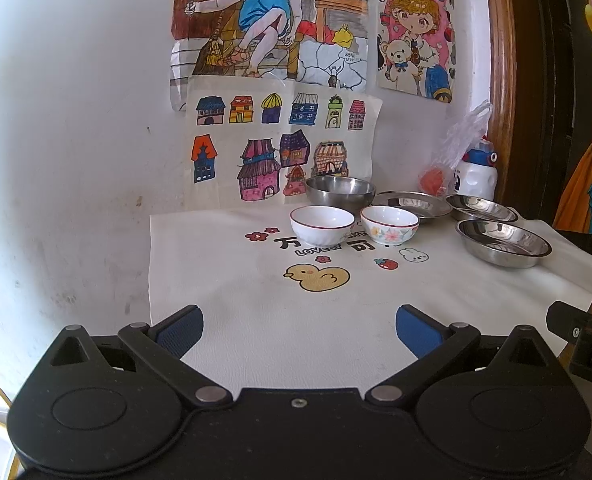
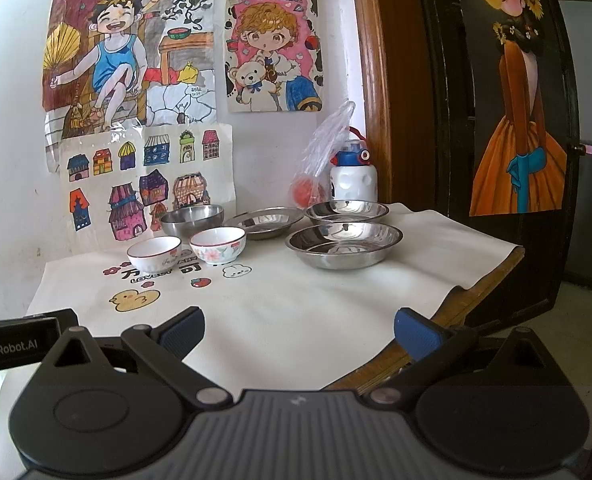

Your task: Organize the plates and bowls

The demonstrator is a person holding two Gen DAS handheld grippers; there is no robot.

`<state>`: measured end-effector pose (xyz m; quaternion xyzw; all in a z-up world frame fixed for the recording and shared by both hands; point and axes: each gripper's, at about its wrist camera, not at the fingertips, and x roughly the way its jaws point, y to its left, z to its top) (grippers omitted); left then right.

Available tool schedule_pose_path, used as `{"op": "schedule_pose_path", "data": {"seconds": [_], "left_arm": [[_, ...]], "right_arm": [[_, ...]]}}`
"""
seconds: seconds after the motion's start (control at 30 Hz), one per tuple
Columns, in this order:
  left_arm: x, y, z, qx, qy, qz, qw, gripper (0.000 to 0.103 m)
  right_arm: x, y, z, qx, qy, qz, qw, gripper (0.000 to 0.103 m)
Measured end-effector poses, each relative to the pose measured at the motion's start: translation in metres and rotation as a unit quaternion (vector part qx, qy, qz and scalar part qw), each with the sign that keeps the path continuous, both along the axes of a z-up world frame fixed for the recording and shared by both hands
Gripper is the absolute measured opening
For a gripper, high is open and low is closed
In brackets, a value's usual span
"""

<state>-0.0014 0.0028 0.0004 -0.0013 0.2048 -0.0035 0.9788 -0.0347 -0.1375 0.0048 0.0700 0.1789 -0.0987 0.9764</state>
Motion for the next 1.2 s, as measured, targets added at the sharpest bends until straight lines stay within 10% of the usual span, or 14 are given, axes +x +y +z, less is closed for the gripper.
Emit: {"op": "schedule_pose_path", "data": {"seconds": [1.2], "left_arm": [[0.0005, 0.0014, -0.0001, -0.002, 0.0, 0.0, 1.0, 0.102]], "right_arm": [[0.0013, 0.0041, -0.0014, -0.004, 0.003, 0.001, 1.0, 0.103]]}}
